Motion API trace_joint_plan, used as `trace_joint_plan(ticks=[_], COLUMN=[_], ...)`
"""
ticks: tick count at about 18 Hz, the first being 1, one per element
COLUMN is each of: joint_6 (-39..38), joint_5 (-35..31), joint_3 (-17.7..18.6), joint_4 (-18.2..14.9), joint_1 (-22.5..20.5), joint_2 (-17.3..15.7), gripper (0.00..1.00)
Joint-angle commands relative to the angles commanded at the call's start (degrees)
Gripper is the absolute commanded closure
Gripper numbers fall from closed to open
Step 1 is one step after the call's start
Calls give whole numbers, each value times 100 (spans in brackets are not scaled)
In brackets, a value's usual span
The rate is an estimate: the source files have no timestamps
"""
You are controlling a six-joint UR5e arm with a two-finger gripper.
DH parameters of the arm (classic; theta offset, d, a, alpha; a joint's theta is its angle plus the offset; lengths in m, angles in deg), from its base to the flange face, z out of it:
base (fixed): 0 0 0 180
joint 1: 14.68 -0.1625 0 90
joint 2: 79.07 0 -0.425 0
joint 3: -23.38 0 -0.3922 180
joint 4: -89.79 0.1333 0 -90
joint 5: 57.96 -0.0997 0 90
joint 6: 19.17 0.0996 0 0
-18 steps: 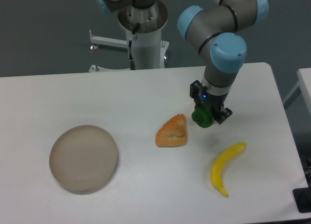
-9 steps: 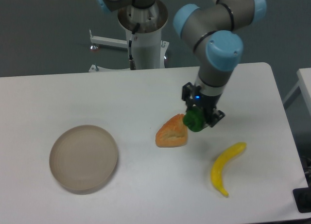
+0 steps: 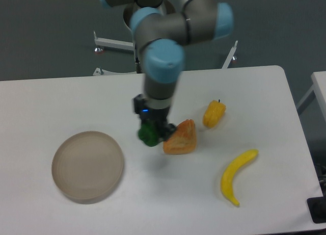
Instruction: Place the green pepper on the plate
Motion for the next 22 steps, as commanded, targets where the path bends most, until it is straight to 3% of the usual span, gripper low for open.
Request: trace_joint_plan(ticks=[5, 9, 11, 12, 13, 14, 15, 22], joint_6=[-703, -731, -757, -757, -775, -783, -783, -792], joint_5=[176, 176, 176, 176, 167, 167, 158, 114], joint_3=[0, 17, 26, 26, 26, 26, 18, -26], joint_4=[588, 598, 607, 694, 886, 992, 1063, 1064], joint_1=[711, 906, 941, 959, 985, 986, 986, 968], joint_2=[491, 730, 783, 818, 844, 844, 844, 634], gripper=[84, 79, 68, 45, 32, 11, 0, 0])
